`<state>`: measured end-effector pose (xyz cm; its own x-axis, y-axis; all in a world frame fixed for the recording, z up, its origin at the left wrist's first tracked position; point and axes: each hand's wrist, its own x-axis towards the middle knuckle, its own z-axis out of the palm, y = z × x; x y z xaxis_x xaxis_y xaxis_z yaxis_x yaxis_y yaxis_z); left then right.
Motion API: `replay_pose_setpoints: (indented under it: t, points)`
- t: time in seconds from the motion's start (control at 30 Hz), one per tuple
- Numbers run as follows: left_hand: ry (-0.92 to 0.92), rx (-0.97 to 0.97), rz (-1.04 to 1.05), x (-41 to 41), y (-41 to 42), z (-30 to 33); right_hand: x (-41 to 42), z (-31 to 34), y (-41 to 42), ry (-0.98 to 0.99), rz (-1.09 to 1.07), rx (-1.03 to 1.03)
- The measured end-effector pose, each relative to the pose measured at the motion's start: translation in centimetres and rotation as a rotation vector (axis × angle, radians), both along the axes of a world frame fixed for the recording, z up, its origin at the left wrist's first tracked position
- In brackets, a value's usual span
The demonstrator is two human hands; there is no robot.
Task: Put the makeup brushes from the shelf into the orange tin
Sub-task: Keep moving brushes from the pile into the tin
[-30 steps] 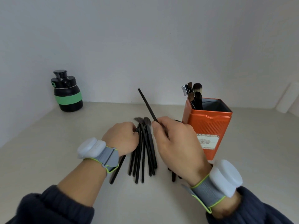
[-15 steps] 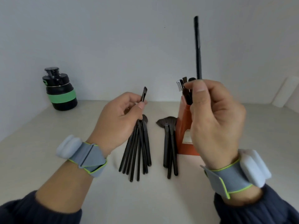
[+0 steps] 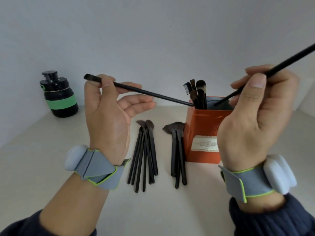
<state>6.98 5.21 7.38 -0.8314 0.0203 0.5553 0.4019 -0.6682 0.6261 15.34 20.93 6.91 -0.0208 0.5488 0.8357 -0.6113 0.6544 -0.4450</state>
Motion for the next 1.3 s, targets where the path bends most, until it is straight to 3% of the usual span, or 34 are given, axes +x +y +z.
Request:
replay_pose_setpoints:
  t: [0.33,0.87,1.03,1.17,1.3]
  points:
    - [0.215,-0.193,0.104,1.9,3.4,-0.6,-1.0,-0.8,0.6,-0.326,-0.110,0.027]
    - [0.299,-0.459,0.163,2.3,6.7,-2.4,-1.4,-1.2,0.4,-0.419,-0.148,0.092]
    - [0.332,-0.572,0.271,2.2,7.0,-2.6,-0.9,-1.0,0.1,-0.422,-0.178,0.141]
    - [0.356,-0.641,0.371,1.8,7.0,-2.8,-0.9,-0.8,-0.2,-0.434,-0.137,0.092]
    - [0.340,-0.682,0.338,2.0,7.2,-3.0,-0.8,-0.7,-0.3,-0.453,-0.144,0.063]
